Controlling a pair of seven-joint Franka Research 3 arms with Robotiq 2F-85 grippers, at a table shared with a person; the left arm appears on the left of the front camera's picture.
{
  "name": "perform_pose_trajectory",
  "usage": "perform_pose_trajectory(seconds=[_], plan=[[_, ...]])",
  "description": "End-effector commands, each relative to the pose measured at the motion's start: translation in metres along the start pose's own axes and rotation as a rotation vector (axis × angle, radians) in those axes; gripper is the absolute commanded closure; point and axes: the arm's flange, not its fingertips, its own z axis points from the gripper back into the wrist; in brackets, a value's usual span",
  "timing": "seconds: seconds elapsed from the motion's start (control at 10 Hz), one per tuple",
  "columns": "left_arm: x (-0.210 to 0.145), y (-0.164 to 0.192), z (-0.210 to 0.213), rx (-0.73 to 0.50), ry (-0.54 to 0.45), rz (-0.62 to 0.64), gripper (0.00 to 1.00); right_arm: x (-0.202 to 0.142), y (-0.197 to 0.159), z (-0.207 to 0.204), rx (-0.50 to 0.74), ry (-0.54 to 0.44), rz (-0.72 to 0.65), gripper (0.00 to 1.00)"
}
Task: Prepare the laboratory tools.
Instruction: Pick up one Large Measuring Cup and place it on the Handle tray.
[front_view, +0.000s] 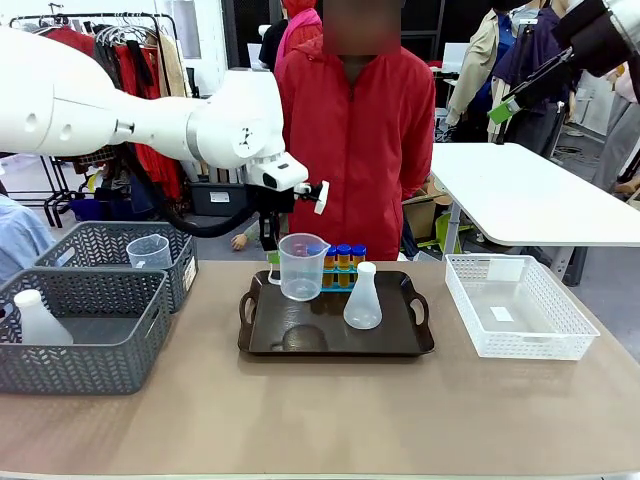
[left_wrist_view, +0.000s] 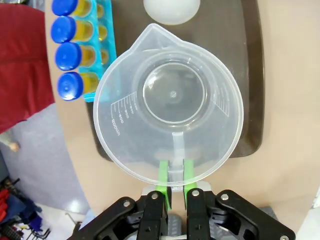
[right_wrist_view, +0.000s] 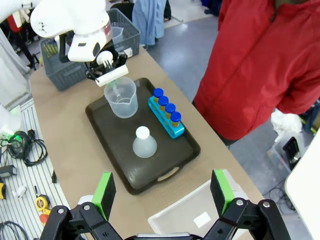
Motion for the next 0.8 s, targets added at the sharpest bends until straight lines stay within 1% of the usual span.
perform_pose_trajectory(seconds=[0.0, 0.3, 0.7], plan=[[-0.012, -0.016, -0.015, -0.011, -0.02, 0.01, 1.0, 0.001, 0.0, 0.001, 0.012, -0.015, 0.007, 0.0], [-0.012, -0.016, -0.038, -0.056, -0.022, 0.012, 1.0, 0.001, 0.0, 0.001, 0.012, -0.015, 0.007, 0.0], [-0.014, -0.01, -0.051, -0.069, -0.033, 0.02, 1.0, 0.001, 0.0, 0.001, 0.012, -0.015, 0.007, 0.0]])
